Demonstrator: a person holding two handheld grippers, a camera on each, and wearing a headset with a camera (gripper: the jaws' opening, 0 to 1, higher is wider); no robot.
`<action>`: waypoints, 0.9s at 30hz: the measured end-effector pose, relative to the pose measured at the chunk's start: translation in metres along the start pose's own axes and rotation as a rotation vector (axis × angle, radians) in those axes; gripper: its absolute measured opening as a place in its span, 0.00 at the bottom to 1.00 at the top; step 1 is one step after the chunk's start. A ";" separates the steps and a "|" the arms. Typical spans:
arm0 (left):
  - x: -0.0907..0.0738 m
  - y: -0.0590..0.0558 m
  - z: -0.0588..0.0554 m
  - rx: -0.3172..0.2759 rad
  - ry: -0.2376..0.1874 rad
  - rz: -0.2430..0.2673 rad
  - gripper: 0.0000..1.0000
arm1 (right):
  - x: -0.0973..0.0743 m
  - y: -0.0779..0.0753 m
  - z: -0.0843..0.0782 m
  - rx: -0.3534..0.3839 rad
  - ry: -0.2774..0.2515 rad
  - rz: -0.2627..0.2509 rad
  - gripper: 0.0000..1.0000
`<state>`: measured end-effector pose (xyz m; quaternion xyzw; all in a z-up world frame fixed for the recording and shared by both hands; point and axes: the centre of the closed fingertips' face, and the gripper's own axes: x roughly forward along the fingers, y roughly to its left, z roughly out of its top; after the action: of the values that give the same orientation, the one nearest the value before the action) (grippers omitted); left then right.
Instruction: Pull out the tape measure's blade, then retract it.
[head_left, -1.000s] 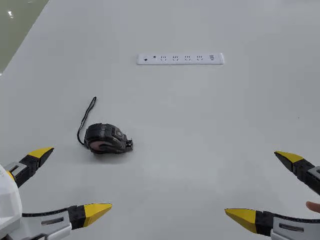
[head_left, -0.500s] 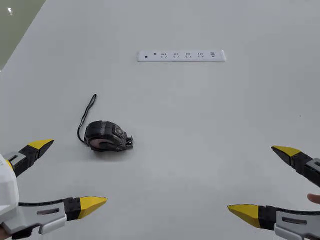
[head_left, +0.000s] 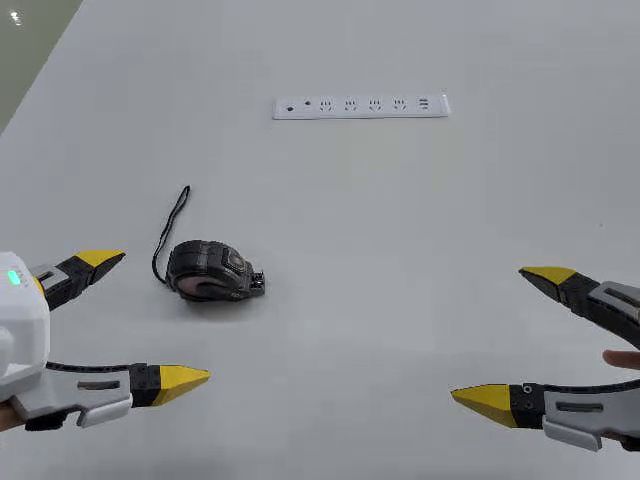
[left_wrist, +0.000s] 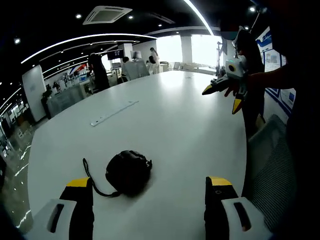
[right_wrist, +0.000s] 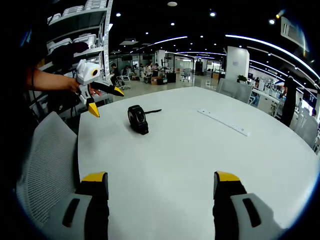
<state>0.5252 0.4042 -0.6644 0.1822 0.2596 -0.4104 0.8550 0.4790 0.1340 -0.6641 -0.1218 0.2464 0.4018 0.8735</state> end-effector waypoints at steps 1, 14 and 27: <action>0.002 0.003 -0.001 0.008 0.005 -0.001 0.89 | 0.003 0.000 0.002 -0.006 -0.005 0.013 0.88; 0.019 0.019 -0.007 0.034 0.038 -0.048 0.84 | 0.031 -0.005 0.016 -0.068 -0.005 0.076 0.84; 0.036 0.025 -0.013 0.084 0.091 -0.113 0.78 | 0.061 -0.003 0.021 -0.131 -0.002 0.175 0.77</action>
<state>0.5600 0.4040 -0.6938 0.2214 0.2908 -0.4600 0.8092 0.5223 0.1796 -0.6788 -0.1560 0.2287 0.4920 0.8254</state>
